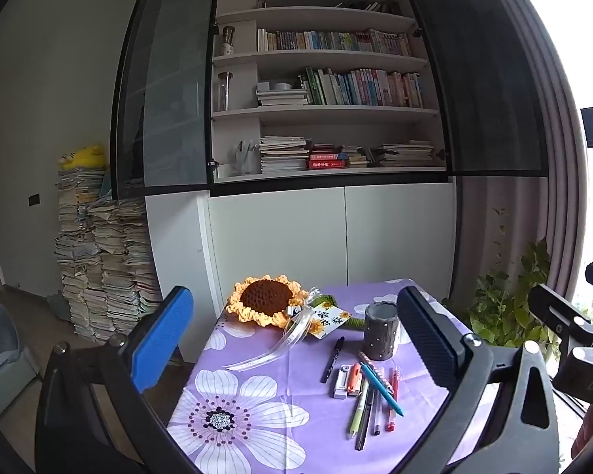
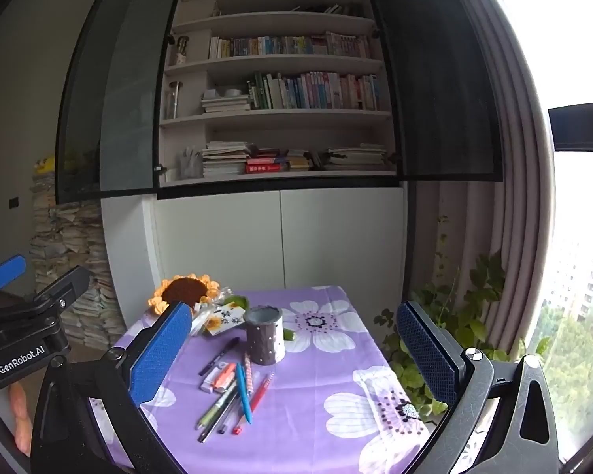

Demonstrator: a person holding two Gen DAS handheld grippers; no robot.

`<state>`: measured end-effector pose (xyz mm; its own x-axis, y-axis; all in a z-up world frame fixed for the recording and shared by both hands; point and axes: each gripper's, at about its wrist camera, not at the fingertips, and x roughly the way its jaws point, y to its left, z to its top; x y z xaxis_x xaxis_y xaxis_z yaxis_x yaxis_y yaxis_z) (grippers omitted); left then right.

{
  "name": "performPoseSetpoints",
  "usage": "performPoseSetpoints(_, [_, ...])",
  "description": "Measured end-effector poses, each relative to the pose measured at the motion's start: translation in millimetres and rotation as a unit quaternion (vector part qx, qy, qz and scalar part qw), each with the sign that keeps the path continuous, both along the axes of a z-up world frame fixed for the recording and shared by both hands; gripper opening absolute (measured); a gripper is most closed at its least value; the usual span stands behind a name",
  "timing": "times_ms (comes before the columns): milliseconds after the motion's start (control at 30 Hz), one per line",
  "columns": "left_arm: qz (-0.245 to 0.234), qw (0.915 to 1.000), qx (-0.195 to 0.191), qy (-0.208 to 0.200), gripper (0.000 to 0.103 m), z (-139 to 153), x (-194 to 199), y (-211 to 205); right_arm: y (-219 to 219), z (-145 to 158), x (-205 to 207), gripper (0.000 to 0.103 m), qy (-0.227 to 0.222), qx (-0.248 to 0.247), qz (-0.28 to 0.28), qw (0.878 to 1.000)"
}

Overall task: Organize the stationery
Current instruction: 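Move both tools toward the grey dotted pen holder on the table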

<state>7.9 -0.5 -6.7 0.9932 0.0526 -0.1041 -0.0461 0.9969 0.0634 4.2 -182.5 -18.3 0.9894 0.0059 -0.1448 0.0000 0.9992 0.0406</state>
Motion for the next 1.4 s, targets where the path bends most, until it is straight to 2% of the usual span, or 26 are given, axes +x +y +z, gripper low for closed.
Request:
performPoseSetpoints(200, [0.010,0.9995,0.019,-0.024,0.103,-2,-4,-6,-3,-1,2,0.103,0.006,0.006,-0.004,1.000])
performPoseSetpoints(433, [0.005,0.9993,0.032,-0.021,0.103,-3,-3,-8,-3,0,3,0.103,0.007,0.008,-0.004,1.000])
performPoseSetpoints(700, [0.006,0.9996,0.017,-0.023,0.103,-4,-1,-3,-5,1,6,0.103,0.006,0.020,0.003,1.000])
performPoseSetpoints(967, [0.020,0.9980,0.015,-0.059,0.103,-6,-3,-6,-3,-3,10,0.103,0.009,0.021,0.005,1.000])
performPoseSetpoints(1100, [0.010,0.9985,0.016,-0.051,0.103,-7,0,-7,-3,-5,12,0.103,0.013,0.025,0.008,1.000])
performPoseSetpoints(1400, [0.002,0.9998,0.018,-0.006,0.103,-12,11,-5,-5,-10,21,0.103,0.032,0.040,0.015,0.999])
